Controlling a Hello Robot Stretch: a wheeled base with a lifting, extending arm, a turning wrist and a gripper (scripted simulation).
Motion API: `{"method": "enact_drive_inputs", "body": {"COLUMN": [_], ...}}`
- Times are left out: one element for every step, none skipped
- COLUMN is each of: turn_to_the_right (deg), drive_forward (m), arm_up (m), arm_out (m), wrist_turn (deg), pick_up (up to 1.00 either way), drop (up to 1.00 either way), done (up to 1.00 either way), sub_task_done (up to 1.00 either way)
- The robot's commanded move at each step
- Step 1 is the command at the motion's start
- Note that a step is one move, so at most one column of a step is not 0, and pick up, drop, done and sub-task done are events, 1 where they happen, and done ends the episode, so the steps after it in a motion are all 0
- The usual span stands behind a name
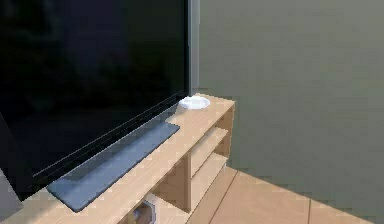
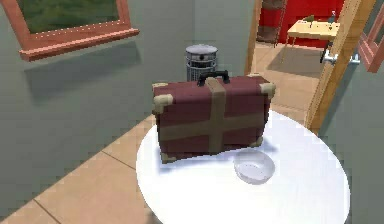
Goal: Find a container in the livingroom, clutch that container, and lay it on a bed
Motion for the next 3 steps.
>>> {"method": "enact_drive_inputs", "body": {"turn_to_the_right": [21.0, 0.0, 0.0], "drive_forward": [0.0, 0.0, 0.0], "arm_up": [0.0, 0.5, 0.32], "arm_out": [0.0, 0.0, 0.0], "wrist_turn": [0.0, 0.0, 0.0], "pick_up": [0.0, 0.0, 0.0], "drop": [0.0, 0.0, 0.0], "done": [0.0, 0.0, 0.0], "sub_task_done": [0.0, 0.0, 0.0]}}
